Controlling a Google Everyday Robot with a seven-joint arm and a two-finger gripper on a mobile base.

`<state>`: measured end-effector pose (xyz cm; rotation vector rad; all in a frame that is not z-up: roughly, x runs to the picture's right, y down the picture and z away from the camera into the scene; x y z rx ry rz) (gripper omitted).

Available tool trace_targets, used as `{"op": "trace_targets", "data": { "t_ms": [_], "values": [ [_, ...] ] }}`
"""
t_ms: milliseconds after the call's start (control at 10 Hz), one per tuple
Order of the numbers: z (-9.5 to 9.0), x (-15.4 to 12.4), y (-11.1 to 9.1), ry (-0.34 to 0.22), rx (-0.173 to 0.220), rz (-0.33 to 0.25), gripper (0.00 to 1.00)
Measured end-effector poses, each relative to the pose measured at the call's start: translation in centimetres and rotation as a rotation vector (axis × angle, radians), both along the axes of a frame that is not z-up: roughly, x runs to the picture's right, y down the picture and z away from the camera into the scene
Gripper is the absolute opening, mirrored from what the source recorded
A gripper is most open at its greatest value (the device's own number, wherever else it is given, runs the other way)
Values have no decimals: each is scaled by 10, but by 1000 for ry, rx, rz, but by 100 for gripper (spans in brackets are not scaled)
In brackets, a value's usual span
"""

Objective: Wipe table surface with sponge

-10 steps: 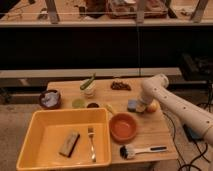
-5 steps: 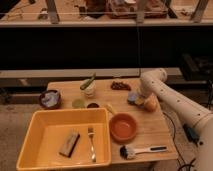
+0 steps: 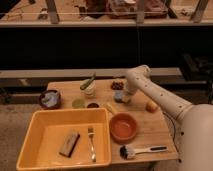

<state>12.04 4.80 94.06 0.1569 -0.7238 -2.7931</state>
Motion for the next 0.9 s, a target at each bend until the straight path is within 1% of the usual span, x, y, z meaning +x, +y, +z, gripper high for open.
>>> {"op": "trace_targets", "data": {
  "t_ms": [100, 200, 300, 400, 700, 800, 900],
  "values": [
    [0, -9, 4, -31, -6, -22, 0],
    [-3, -16, 9, -56, -15, -46, 0],
    [-13, -18, 19, -73, -25, -68, 0],
    [-18, -16, 24, -75, -28, -74, 0],
    [-44, 18, 51, -65, -43, -77, 0],
    [-49, 31, 58, -56, -46, -70, 0],
    [-54, 51, 62, -30, -44, -56, 0]
  ]
}}
